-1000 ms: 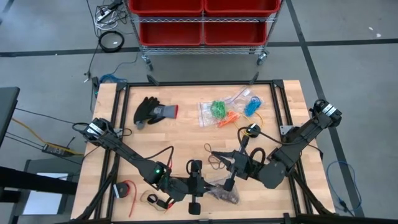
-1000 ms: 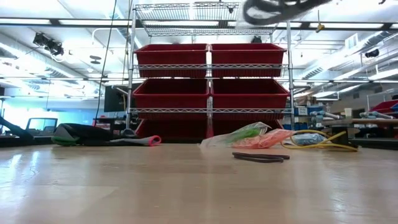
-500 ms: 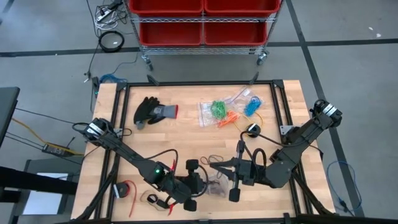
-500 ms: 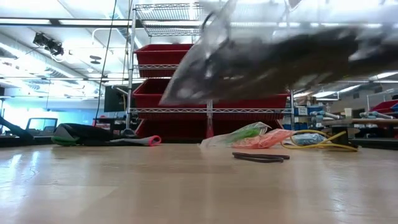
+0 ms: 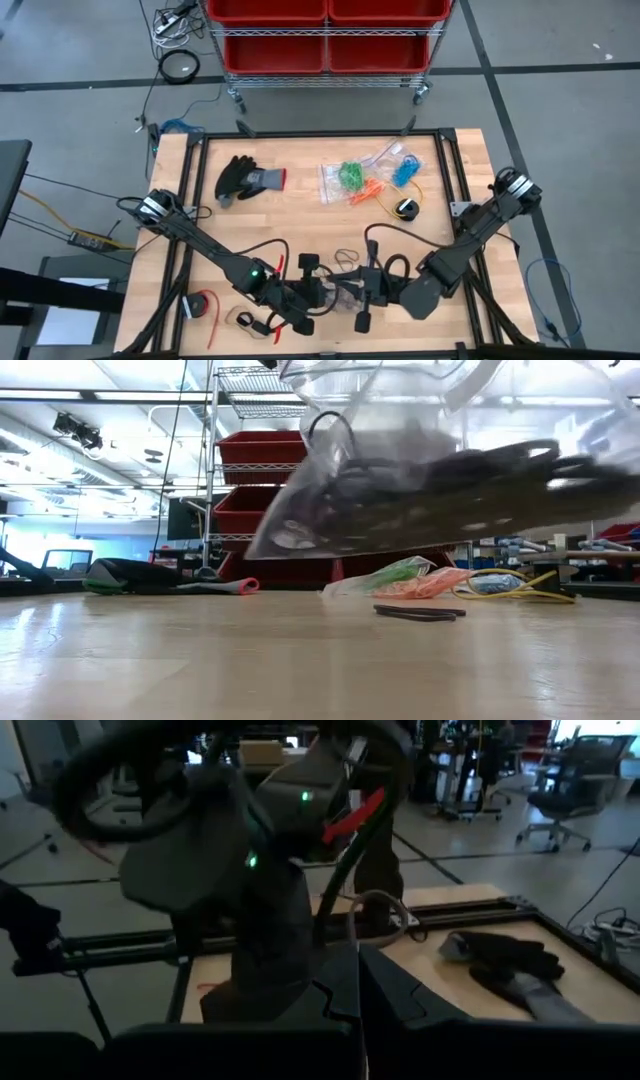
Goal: Sort rubber bands
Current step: Put the black rubber band into the transparent zip bag
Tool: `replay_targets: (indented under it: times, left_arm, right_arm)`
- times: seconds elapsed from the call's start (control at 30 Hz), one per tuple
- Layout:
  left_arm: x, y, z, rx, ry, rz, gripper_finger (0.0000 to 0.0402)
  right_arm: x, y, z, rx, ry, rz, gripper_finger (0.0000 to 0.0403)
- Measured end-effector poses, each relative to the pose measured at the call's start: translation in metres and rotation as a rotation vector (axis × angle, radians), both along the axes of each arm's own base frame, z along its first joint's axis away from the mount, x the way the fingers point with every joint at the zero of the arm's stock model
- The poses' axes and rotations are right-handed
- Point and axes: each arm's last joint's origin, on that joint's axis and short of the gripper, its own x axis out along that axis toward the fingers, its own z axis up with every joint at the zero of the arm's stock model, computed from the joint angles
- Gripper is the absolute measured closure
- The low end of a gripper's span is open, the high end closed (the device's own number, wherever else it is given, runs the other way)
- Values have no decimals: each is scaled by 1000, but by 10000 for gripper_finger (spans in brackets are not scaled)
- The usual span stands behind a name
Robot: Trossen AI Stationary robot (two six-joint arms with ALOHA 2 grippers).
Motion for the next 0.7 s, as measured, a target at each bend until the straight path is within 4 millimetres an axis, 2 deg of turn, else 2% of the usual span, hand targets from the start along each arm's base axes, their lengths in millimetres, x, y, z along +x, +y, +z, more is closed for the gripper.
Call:
replay_targets:
  times: [0.33,0.7]
  left_arm:
    - [0,0,0,1,3,0,399]
    - [0,0,0,-1,3,1,399]
  right_arm:
    - [3,2,-19,25,76,-37,403]
    - [2,3,-12,-36,29,-88,403]
